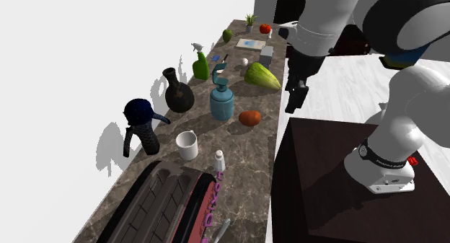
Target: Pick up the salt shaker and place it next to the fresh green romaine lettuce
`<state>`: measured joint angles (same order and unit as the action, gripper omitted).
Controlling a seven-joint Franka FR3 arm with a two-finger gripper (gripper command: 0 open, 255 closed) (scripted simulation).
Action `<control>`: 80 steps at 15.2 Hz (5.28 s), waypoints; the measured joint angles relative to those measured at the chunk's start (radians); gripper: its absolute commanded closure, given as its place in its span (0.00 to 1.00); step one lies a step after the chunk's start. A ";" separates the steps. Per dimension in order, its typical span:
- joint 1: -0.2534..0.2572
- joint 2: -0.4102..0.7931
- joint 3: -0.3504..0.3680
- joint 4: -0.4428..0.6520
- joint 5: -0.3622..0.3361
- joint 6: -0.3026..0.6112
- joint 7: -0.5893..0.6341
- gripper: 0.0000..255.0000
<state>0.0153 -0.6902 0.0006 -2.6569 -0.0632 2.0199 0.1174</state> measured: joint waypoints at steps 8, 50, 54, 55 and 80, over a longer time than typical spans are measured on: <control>0.012 0.269 -0.037 -0.067 0.033 0.402 -0.022 0.00; -0.097 1.175 0.157 0.275 0.606 1.099 -0.513 1.00; -0.065 1.122 0.123 0.259 0.595 1.059 -0.491 1.00; -0.056 1.106 0.112 0.254 0.590 1.048 -0.484 1.00; 0.087 0.753 -0.082 0.208 0.326 0.738 -0.230 1.00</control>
<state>0.1020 0.0626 -0.0815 -2.4490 0.2625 2.7584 -0.1125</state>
